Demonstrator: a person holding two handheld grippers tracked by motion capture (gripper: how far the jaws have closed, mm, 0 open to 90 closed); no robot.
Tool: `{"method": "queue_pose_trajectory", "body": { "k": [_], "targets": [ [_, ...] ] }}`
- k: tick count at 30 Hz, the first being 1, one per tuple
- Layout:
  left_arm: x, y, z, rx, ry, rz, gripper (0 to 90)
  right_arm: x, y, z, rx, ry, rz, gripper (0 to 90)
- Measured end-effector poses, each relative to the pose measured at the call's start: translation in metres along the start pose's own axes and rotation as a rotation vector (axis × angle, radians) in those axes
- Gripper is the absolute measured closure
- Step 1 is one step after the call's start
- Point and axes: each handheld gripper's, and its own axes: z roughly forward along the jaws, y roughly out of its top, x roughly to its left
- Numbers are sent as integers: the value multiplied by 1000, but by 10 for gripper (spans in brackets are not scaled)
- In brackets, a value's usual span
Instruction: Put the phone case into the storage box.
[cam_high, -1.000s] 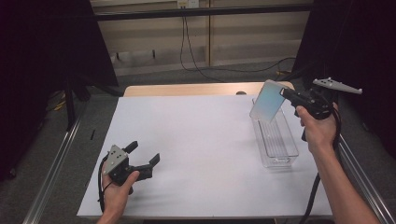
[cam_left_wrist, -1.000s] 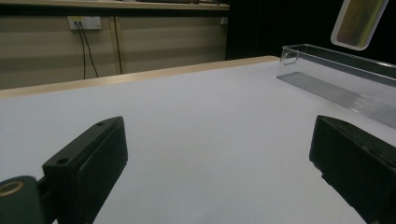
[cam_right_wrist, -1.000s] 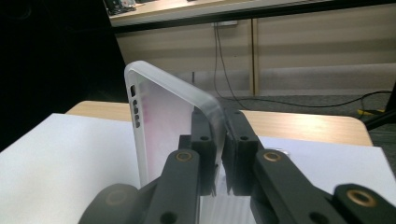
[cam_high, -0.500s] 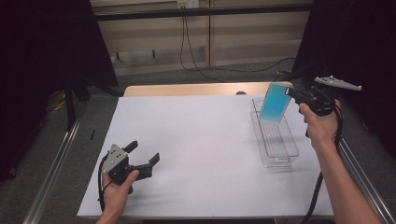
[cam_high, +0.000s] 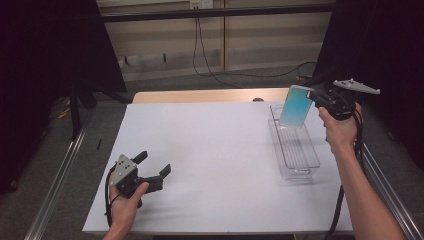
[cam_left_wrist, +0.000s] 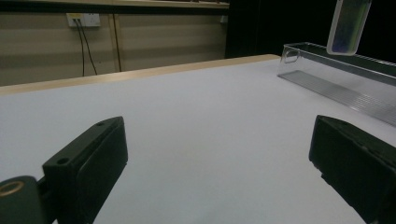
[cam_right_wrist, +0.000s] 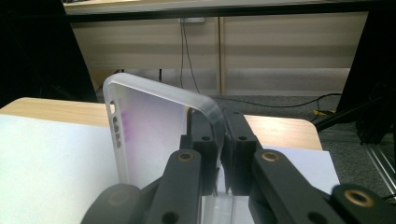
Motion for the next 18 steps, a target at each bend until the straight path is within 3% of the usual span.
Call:
{"method": "queue_pose_trajectory", "body": {
  "k": [9, 18],
  "targets": [
    [1, 0, 0, 2, 2, 3, 45, 1, -2, 14, -9, -27, -36, 851],
    [2, 0, -1, 4, 4, 8, 45, -2, -6, 26, -8, -46, -37, 851]
  ]
}}
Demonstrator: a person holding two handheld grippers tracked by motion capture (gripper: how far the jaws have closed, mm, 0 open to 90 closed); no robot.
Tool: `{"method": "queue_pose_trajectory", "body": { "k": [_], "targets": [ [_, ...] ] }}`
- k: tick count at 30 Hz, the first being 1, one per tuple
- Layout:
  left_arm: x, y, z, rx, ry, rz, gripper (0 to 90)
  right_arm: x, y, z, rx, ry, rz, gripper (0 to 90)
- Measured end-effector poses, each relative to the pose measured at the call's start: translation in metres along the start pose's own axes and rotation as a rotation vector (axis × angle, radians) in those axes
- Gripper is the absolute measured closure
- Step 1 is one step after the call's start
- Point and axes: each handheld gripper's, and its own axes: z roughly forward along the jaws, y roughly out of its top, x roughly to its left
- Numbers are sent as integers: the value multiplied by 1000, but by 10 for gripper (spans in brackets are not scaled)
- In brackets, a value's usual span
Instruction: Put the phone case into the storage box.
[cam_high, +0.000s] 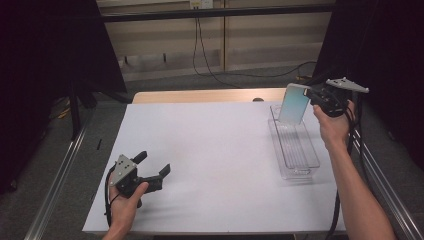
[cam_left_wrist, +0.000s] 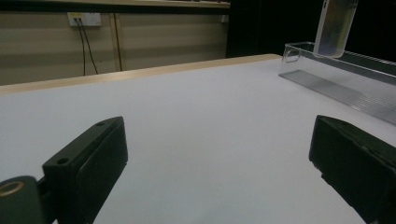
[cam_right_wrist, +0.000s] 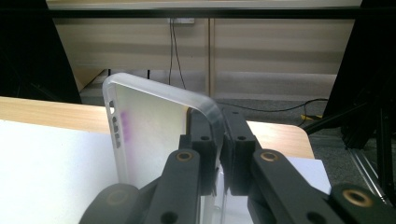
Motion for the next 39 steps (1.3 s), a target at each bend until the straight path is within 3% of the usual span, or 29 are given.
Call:
{"method": "queue_pose_trajectory", "body": {
  "k": [19, 29, 39],
  "targets": [
    [1, 0, -3, -23, 2, -18, 45, 2, -6, 20, -18, -20, 2, 851],
    [0, 1, -4, -26, 3, 4, 45, 3, -9, 30, -28, -14, -14, 851],
    [1, 0, -4, -25, 0, -1, 45, 2, -12, 39, -26, -21, -26, 851]
  ]
}}
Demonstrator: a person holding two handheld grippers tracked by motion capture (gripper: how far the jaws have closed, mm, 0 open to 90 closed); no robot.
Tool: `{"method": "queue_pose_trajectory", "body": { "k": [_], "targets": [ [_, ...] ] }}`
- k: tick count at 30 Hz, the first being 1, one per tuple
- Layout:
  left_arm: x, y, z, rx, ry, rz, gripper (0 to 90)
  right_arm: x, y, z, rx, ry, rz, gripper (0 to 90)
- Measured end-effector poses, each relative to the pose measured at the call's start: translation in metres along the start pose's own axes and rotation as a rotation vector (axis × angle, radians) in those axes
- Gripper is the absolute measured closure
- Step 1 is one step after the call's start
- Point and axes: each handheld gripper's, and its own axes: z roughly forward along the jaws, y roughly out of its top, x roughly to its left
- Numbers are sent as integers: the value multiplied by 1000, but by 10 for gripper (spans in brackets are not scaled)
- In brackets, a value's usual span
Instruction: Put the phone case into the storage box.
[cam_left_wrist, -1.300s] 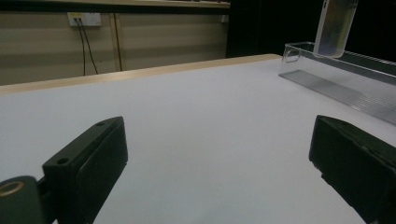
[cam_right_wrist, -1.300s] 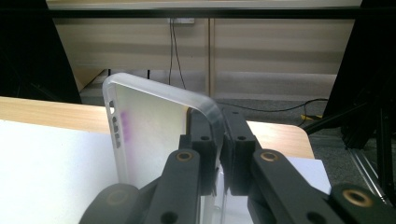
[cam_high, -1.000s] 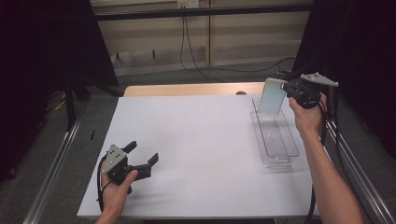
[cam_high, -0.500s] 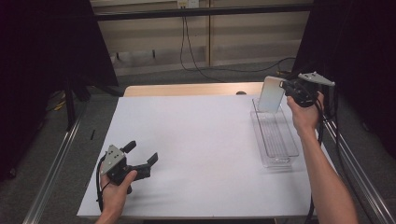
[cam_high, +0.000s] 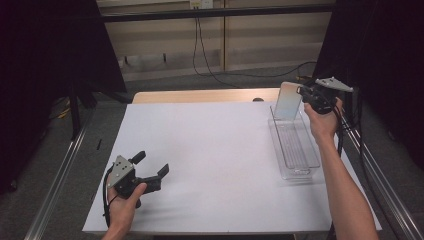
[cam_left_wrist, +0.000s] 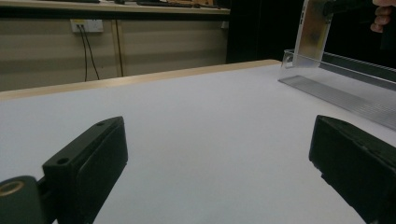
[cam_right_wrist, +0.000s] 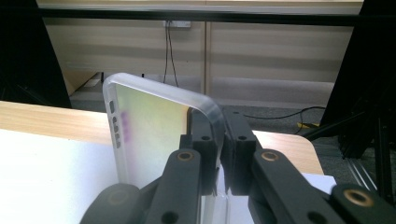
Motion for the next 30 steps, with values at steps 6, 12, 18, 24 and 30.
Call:
{"method": "queue_pose_trajectory", "body": {
  "k": [6, 12, 18, 24, 30],
  "targets": [
    [0, -1, 0, 4, 2, -3, 45, 1, -4, 6, 5, -9, -12, 851],
    [0, -1, 1, 7, 2, 0, 45, 1, -7, 11, 10, -25, -24, 851],
    [-1, -1, 1, 8, 3, -1, 45, 4, -11, 16, 19, -32, -42, 851],
    [-1, -1, 0, 7, 3, 0, 45, 8, -15, 21, 28, -32, -68, 851],
    [-1, -1, 0, 7, 1, 3, 45, 10, -18, 22, 36, -31, -79, 851]
  ]
}}
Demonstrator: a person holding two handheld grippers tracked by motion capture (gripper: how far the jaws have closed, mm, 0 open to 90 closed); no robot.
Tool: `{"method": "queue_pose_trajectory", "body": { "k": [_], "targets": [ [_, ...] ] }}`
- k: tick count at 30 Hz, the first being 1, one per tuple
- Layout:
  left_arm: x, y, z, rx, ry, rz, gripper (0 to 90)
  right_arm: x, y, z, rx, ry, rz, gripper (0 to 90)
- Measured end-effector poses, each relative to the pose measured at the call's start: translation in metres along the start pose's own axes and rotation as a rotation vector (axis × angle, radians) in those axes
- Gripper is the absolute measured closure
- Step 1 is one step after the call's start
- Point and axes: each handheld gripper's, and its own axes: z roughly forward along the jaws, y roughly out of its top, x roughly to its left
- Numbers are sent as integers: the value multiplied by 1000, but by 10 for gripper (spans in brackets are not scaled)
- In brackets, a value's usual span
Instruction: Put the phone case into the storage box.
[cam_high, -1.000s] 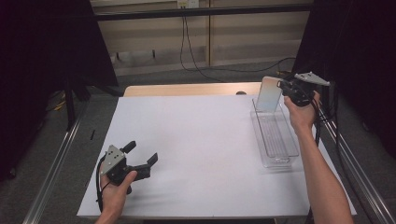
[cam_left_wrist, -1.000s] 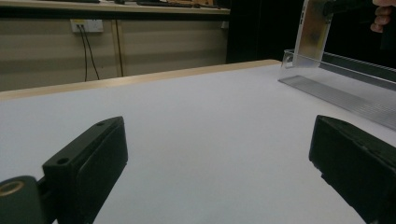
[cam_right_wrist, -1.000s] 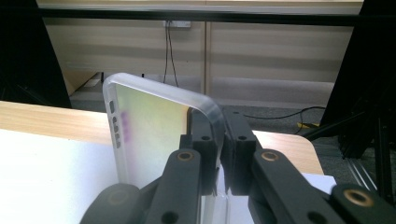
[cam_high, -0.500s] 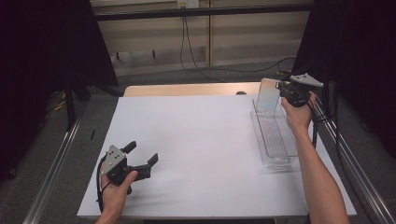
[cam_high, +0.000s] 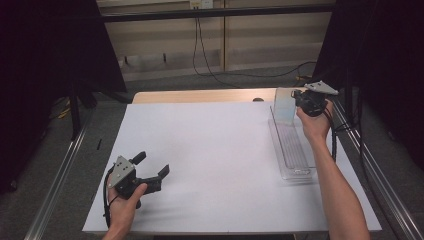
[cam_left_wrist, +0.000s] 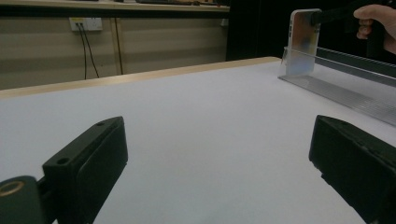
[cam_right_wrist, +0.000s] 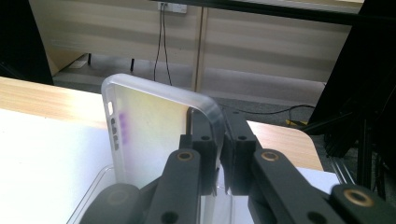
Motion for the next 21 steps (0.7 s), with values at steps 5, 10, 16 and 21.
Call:
{"method": "queue_pose_trajectory", "body": {
  "k": [5, 10, 16, 21],
  "targets": [
    [0, 0, 0, 3, -2, 3, 46, 0, -1, -1, -2, 8, -13, 850],
    [-1, 1, 0, 1, -2, 6, 45, -1, 0, -5, 18, 24, -11, 847],
    [-2, 1, 1, -1, -4, 3, 45, -4, 3, -10, 60, 56, -12, 841],
    [-2, 1, 1, -3, -5, 6, 45, -7, 5, -14, 93, 73, -1, 835]
  ]
}}
